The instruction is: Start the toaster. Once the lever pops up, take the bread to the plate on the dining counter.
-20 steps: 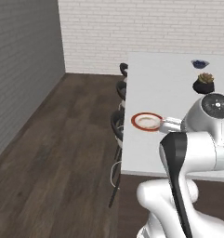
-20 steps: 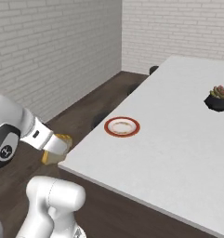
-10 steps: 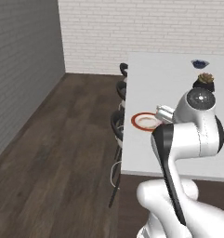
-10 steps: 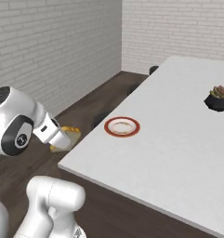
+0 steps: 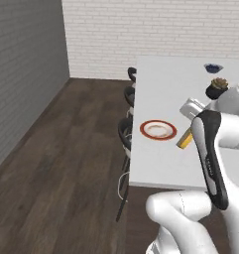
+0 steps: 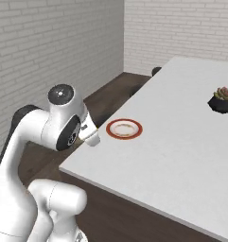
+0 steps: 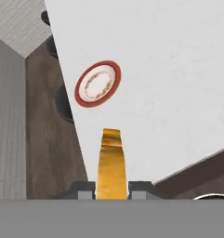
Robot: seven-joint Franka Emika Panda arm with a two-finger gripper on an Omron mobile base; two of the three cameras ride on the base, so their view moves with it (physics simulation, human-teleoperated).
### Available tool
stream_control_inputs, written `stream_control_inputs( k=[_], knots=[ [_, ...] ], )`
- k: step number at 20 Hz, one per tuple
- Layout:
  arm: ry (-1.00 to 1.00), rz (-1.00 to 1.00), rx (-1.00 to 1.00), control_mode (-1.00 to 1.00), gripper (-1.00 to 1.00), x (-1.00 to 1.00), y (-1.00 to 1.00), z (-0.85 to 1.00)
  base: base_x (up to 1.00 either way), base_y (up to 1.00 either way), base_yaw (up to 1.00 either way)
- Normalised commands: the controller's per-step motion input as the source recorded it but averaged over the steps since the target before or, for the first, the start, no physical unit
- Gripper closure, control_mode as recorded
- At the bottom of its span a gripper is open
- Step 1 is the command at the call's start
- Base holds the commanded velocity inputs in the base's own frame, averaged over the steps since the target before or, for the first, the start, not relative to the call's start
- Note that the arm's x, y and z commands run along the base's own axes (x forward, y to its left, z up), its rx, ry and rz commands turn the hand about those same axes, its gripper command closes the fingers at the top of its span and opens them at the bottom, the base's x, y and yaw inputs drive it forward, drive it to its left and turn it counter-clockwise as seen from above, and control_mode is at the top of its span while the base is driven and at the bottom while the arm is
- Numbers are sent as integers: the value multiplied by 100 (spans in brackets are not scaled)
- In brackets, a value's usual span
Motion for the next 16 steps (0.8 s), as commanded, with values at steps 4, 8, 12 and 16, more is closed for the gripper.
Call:
stream_control_inputs(
  k=[4,8,12,16],
  knots=[
    [-9,19,27,-100,100,44,-31,1,0,0,0],
    [-7,18,27,-100,100,51,-21,8,0,0,0],
    [-4,19,24,-100,100,57,-17,1,0,0,0],
    [-1,20,15,-100,100,54,-20,0,0,0,0]
  ],
)
